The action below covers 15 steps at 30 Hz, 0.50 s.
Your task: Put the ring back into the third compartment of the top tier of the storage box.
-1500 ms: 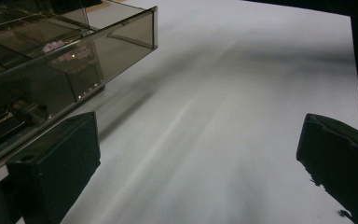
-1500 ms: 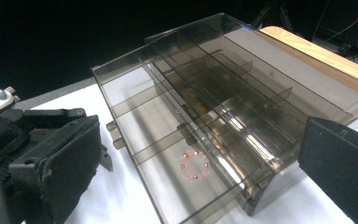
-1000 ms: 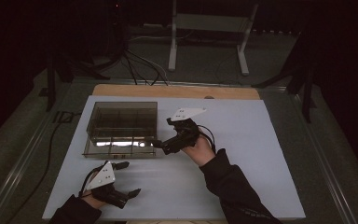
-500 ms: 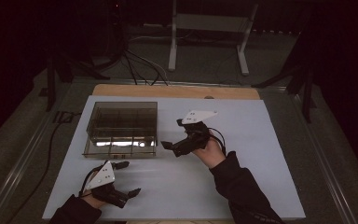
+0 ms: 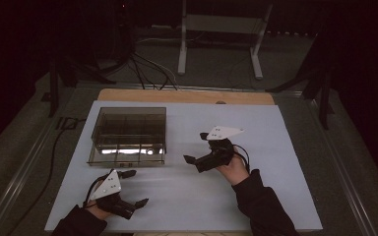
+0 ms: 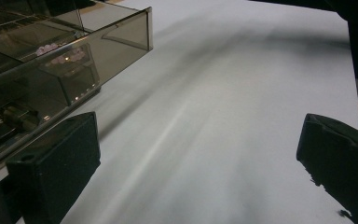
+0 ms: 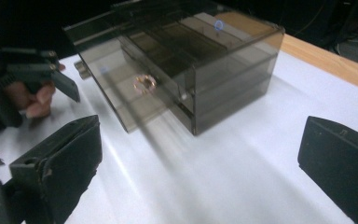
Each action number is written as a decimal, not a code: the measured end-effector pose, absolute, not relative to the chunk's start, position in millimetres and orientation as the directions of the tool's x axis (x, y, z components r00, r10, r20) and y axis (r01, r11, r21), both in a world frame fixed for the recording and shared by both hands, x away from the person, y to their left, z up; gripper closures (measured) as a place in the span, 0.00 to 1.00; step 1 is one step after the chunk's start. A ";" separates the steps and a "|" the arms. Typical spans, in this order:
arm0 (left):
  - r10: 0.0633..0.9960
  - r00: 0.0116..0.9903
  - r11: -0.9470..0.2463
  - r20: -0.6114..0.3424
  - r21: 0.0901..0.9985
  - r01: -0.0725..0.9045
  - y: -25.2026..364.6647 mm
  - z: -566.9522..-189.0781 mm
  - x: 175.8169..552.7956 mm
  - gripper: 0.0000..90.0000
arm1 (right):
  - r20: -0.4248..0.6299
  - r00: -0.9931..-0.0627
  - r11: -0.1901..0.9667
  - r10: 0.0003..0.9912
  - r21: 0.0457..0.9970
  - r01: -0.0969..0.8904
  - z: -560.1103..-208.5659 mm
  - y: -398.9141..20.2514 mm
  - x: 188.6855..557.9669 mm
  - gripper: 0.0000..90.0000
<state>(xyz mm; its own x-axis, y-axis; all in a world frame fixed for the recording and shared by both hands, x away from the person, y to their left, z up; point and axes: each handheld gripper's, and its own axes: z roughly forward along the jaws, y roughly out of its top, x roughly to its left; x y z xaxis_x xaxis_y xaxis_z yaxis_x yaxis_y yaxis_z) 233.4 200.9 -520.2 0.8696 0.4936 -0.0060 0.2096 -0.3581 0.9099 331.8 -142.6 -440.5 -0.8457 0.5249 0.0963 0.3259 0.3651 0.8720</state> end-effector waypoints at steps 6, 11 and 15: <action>0.492 0.870 -0.360 -0.005 0.909 0.209 200.7 -520.1 233.2 0.01 | 0.104 -0.837 0.370 0.537 0.862 0.345 -455.5 -151.8 328.0 0.00; 0.491 0.871 -0.359 -0.006 0.910 0.208 201.0 -519.9 233.2 0.01 | 0.102 -0.831 0.377 0.547 0.856 0.353 -465.6 -159.1 325.9 0.00; 0.491 0.871 -0.360 -0.005 0.910 0.208 201.0 -519.9 233.1 0.01 | 0.103 -0.823 0.380 0.558 0.850 0.365 -473.1 -166.5 324.2 0.00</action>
